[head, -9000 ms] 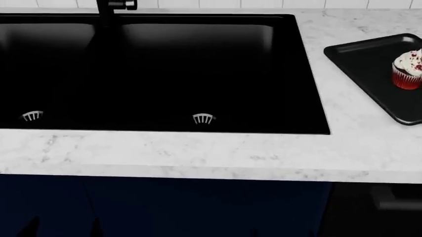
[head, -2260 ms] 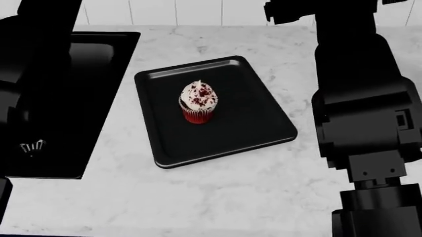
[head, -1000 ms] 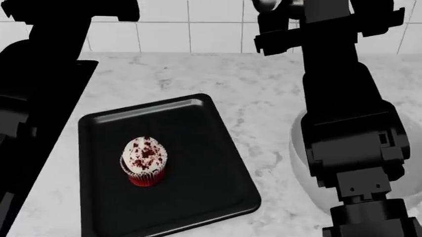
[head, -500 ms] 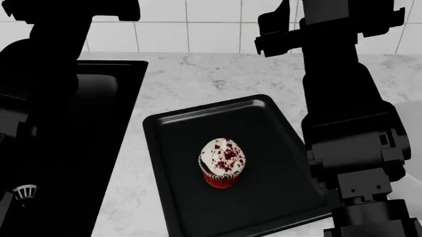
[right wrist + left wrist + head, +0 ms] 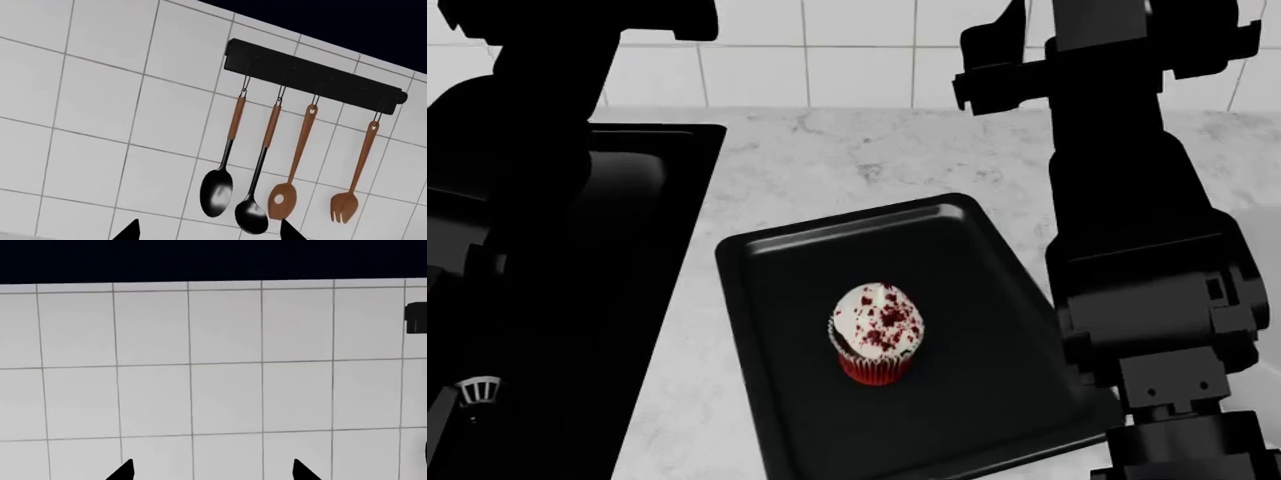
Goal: Move the fresh-baked cupcake off the tray onto the counter, and place the bowl used for mixing into the sink.
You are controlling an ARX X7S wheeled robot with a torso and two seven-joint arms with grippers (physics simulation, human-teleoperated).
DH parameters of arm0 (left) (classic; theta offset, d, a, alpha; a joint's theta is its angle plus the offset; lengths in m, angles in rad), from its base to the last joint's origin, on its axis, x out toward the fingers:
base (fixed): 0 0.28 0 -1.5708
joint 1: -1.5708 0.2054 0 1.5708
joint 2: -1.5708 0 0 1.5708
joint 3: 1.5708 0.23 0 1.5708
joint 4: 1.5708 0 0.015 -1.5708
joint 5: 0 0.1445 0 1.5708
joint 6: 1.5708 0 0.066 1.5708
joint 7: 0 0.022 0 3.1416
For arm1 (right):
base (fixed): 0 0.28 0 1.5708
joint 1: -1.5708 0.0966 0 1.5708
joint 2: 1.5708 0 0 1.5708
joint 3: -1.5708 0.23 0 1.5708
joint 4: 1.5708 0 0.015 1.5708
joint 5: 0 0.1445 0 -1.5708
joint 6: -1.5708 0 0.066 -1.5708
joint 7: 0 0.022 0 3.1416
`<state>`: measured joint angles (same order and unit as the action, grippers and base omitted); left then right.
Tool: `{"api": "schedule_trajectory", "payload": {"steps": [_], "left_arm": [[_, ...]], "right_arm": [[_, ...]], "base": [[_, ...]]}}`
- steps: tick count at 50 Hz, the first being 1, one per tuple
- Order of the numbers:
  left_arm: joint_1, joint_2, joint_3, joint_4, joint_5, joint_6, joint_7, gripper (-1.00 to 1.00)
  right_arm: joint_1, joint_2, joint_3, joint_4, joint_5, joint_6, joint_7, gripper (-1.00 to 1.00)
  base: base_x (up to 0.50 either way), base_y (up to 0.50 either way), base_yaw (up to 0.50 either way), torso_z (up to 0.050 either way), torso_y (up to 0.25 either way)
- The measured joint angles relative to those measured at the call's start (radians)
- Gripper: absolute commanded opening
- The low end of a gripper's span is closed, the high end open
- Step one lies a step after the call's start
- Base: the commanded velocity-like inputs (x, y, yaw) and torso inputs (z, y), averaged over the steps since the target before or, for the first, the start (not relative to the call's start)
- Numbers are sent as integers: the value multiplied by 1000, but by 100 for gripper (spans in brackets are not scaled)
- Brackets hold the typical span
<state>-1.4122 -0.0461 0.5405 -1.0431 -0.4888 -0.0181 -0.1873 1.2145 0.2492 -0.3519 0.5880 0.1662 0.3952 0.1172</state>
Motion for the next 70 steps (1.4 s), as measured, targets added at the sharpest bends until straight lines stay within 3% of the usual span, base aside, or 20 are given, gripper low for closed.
{"api": "schedule_trajectory", "payload": {"steps": [48, 51, 59, 70], "left_arm": [[-15, 10, 37, -21, -25, 10, 7, 100], [-12, 18, -7, -19, 18, 0, 18, 100], [-12, 31, -66, -27, 76, -10, 28, 100], [-18, 37, -76, -45, 91, -9, 21, 100]], "right_arm": [[-17, 27, -15, -61, 7, 62, 3, 100], [-29, -1, 46, -106, -54, 180, -44, 100], [-57, -59, 159, -117, -200, 156, -133, 100], [-119, -91, 214, -224, -267, 207, -210, 100]], "base": [[21, 0, 0, 0, 0], [0, 0, 0, 0, 0], [0, 0, 0, 0, 0], [0, 0, 0, 0, 0]]}}
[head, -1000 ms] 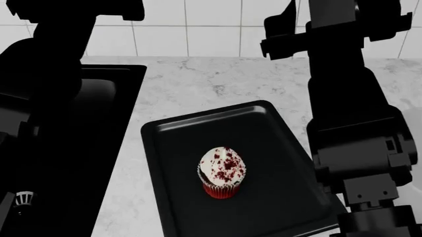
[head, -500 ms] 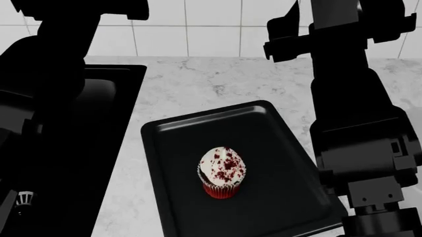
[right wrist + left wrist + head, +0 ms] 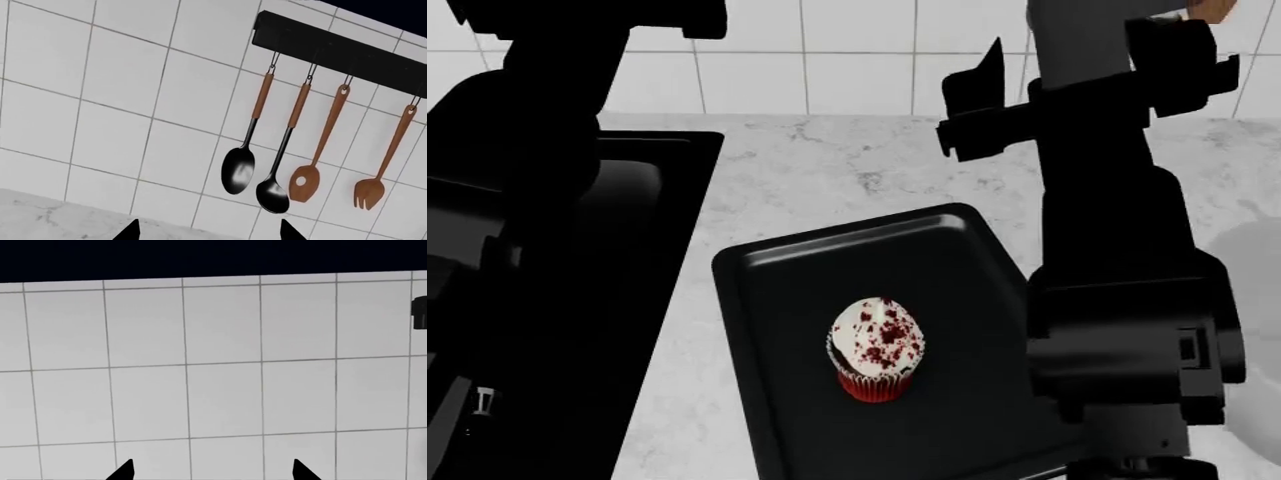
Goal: Move the fresh-baked cupcake off the tray onto the counter, and place the bowl used for mixing into the sink.
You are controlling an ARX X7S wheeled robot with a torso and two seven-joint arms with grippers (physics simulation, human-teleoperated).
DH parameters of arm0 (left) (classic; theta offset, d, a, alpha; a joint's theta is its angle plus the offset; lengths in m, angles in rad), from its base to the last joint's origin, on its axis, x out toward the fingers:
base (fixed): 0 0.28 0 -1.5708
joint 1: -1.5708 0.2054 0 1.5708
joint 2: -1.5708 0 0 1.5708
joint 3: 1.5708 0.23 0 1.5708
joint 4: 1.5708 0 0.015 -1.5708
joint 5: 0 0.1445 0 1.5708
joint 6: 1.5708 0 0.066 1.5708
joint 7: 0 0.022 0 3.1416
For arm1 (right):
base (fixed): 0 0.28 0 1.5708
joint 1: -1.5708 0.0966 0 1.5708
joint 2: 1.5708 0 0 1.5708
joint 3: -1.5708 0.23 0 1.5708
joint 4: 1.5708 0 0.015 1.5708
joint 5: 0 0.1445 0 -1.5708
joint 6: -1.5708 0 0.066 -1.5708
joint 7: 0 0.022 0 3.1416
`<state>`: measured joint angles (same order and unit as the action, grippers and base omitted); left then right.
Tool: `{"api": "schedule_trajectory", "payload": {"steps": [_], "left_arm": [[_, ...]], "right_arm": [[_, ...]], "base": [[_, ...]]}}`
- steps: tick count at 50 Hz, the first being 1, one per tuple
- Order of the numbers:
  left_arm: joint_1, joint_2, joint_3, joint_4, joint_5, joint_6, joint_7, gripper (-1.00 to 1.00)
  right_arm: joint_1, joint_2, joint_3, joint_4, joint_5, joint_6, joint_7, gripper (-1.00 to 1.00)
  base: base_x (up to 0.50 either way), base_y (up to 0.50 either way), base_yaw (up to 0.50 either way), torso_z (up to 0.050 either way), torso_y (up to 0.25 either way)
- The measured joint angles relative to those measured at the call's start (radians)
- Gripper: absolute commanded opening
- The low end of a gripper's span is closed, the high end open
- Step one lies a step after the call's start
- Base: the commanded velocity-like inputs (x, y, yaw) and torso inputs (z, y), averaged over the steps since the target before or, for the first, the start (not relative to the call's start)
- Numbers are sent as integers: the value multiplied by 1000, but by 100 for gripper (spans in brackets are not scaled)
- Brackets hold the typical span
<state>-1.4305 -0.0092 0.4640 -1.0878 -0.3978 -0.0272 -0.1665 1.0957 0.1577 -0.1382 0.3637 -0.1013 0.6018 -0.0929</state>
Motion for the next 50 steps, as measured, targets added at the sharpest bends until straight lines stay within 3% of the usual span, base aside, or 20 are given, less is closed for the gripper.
{"api": "schedule_trajectory", "payload": {"steps": [28, 50], "left_arm": [[-7, -5, 56, -9, -33, 6, -30, 100], [-8, -10, 90, -6, -56, 14, -45, 100]], "right_arm": [[-154, -13, 52, -354, 51, 286, -138, 100], [-235, -20, 76, -470, 145, 454, -213, 100]], "base": [[0, 0, 0, 0, 0], [0, 0, 0, 0, 0]]}}
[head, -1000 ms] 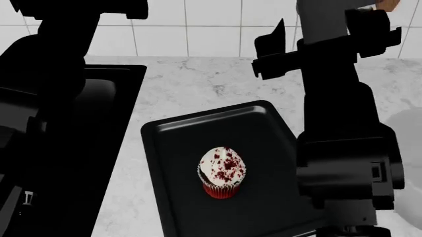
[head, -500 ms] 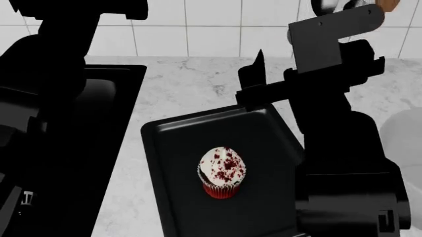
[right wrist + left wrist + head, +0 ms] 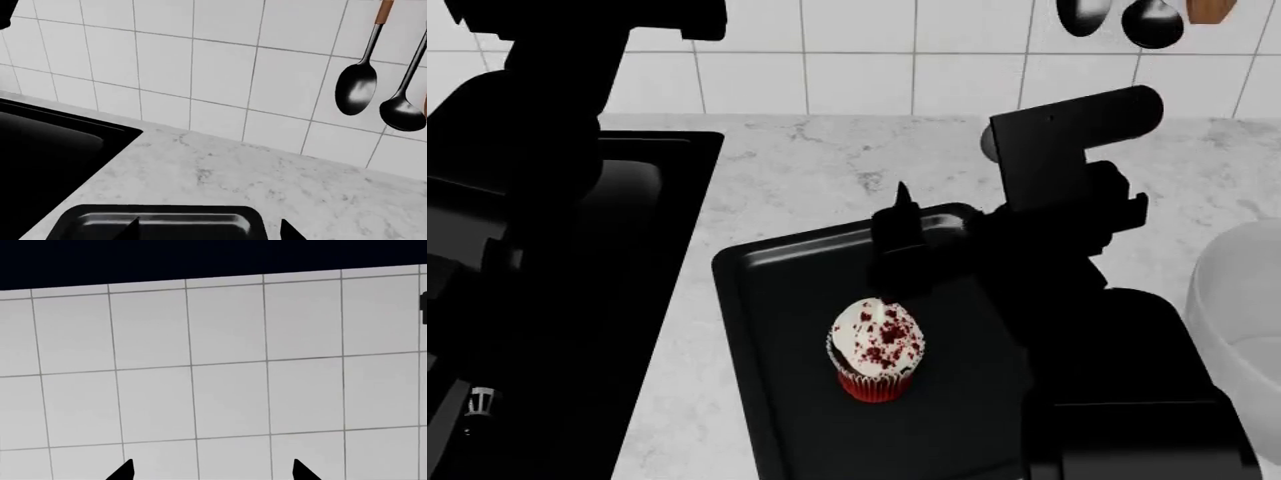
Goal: Move the fresh-baked cupcake off the tray onto the counter, and place the bowl used for mixing into the sink.
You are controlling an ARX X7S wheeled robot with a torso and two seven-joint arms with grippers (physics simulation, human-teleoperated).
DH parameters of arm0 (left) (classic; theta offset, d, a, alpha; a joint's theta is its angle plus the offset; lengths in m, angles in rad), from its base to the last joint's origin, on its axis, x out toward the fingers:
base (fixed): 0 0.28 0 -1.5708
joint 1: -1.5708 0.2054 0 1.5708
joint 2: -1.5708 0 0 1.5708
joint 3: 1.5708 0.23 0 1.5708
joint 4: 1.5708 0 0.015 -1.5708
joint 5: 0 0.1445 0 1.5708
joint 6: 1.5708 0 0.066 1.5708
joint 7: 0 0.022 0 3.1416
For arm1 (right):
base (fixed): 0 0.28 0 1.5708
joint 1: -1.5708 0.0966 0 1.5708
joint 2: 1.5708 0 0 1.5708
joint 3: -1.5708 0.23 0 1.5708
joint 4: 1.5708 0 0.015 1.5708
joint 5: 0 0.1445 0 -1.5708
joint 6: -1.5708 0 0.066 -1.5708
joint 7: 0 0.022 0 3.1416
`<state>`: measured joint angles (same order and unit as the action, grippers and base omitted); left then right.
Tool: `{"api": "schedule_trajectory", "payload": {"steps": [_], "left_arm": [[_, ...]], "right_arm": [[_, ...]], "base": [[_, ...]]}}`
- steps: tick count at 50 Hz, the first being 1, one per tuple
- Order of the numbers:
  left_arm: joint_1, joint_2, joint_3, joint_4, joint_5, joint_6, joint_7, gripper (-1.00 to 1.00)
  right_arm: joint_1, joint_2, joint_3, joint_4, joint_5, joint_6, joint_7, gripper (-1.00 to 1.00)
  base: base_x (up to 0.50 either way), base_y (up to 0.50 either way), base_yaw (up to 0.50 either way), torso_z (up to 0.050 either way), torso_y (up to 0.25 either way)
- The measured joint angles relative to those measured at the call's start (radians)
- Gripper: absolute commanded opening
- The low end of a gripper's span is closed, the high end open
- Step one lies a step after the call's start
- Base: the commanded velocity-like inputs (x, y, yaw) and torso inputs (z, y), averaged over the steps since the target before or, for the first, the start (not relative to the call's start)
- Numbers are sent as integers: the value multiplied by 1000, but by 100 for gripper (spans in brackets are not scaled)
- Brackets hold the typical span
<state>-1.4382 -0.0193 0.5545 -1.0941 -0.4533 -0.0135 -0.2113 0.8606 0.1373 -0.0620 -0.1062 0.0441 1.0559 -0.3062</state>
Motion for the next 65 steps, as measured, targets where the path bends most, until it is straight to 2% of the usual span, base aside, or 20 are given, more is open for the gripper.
{"api": "schedule_trajectory", "payload": {"steps": [37, 65], "left_arm": [[-5, -5, 44, -4, -32, 7, -11, 100], [-6, -10, 75, -3, -56, 13, -22, 100]], "right_arm": [[-55, 44, -51, -107, 102, 239, -95, 100], [-106, 55, -75, -165, 145, 309, -112, 100]], "base": [[0, 0, 0, 0, 0], [0, 0, 0, 0, 0]]}}
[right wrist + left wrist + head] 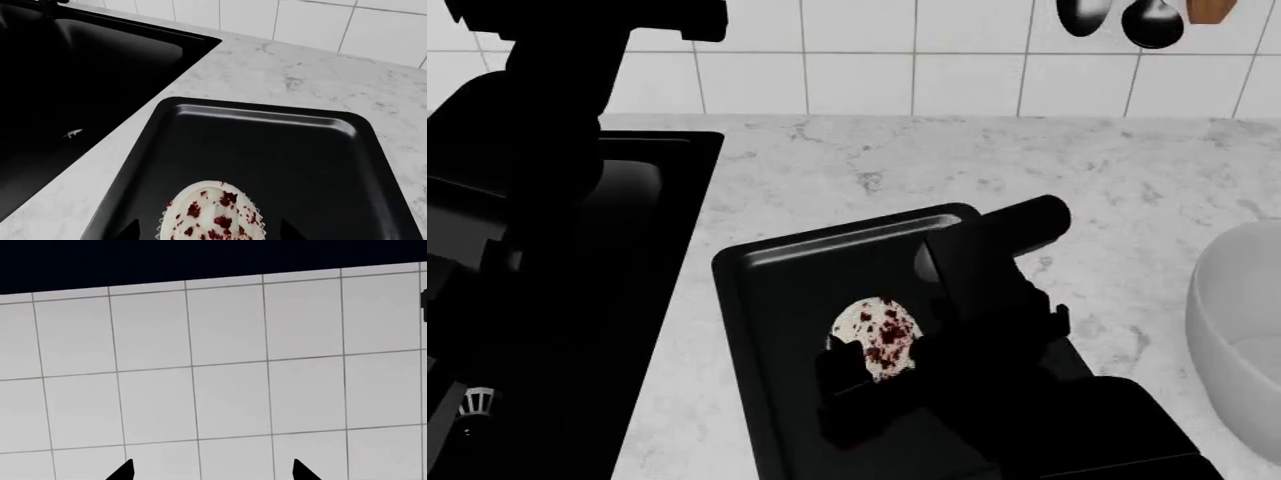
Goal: Move the fresh-baked cupcake off the tray onto the counter, and place the bowl used for mixing into the sink.
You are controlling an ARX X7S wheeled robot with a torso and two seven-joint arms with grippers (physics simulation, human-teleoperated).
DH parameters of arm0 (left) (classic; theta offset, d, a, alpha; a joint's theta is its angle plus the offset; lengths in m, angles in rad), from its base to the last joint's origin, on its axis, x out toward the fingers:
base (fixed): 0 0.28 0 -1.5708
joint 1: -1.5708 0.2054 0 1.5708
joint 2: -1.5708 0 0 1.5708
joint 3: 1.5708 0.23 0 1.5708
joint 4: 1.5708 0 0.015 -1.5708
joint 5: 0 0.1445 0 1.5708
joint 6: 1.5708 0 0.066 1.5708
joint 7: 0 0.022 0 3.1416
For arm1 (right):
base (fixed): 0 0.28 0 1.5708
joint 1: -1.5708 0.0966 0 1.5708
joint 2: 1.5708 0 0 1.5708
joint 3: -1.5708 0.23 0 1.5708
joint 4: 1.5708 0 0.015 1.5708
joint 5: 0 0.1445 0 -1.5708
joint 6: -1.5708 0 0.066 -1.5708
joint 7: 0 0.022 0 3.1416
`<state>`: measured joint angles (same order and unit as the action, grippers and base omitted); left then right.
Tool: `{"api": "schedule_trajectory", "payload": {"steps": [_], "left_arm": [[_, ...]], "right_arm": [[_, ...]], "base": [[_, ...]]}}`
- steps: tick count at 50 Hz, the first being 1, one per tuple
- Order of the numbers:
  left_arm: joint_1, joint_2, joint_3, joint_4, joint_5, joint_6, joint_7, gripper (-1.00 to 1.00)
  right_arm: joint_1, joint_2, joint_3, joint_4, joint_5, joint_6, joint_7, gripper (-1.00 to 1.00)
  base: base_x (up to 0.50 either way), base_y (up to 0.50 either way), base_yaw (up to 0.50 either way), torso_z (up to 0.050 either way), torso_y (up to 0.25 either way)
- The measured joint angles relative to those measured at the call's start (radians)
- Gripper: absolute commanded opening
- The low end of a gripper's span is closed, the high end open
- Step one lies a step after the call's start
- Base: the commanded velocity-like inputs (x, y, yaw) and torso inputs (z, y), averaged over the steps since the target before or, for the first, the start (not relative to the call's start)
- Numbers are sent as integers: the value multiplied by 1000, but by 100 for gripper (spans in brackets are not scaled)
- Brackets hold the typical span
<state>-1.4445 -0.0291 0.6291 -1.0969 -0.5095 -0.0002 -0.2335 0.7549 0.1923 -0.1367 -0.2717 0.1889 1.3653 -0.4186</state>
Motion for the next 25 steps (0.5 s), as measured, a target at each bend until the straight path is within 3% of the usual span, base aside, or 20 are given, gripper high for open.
{"api": "schedule_trajectory", "payload": {"steps": [25], "left_arm": [[2, -7, 25, 14, -20, 0, -8, 100]], "right_arm": [[-37, 0, -9, 14, 14, -12, 10, 100]], "base": [[0, 0, 0, 0, 0]]}}
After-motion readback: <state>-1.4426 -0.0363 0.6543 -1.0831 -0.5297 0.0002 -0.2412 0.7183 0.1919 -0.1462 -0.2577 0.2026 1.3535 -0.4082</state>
